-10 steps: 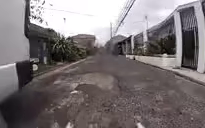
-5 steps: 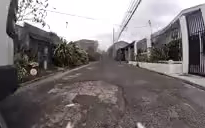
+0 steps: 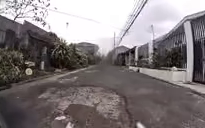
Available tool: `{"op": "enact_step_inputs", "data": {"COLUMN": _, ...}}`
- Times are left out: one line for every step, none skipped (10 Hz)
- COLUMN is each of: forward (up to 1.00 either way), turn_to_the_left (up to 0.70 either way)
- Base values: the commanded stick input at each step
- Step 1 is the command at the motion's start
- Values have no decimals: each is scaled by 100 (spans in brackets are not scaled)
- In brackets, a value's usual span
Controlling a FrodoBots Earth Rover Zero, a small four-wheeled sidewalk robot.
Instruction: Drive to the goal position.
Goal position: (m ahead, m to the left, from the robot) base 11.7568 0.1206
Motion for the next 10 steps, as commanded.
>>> {"op": "enact_step_inputs", "data": {"forward": 70, "turn_to_the_left": 1}}
{"op": "enact_step_inputs", "data": {"forward": 70, "turn_to_the_left": 7}}
{"op": "enact_step_inputs", "data": {"forward": 70, "turn_to_the_left": 14}}
{"op": "enact_step_inputs", "data": {"forward": 70, "turn_to_the_left": 14}}
{"op": "enact_step_inputs", "data": {"forward": 70, "turn_to_the_left": 14}}
{"op": "enact_step_inputs", "data": {"forward": 70, "turn_to_the_left": 12}}
{"op": "enact_step_inputs", "data": {"forward": 70, "turn_to_the_left": 3}}
{"op": "enact_step_inputs", "data": {"forward": 70, "turn_to_the_left": 0}}
{"op": "enact_step_inputs", "data": {"forward": 70, "turn_to_the_left": 0}}
{"op": "enact_step_inputs", "data": {"forward": 70, "turn_to_the_left": 0}}
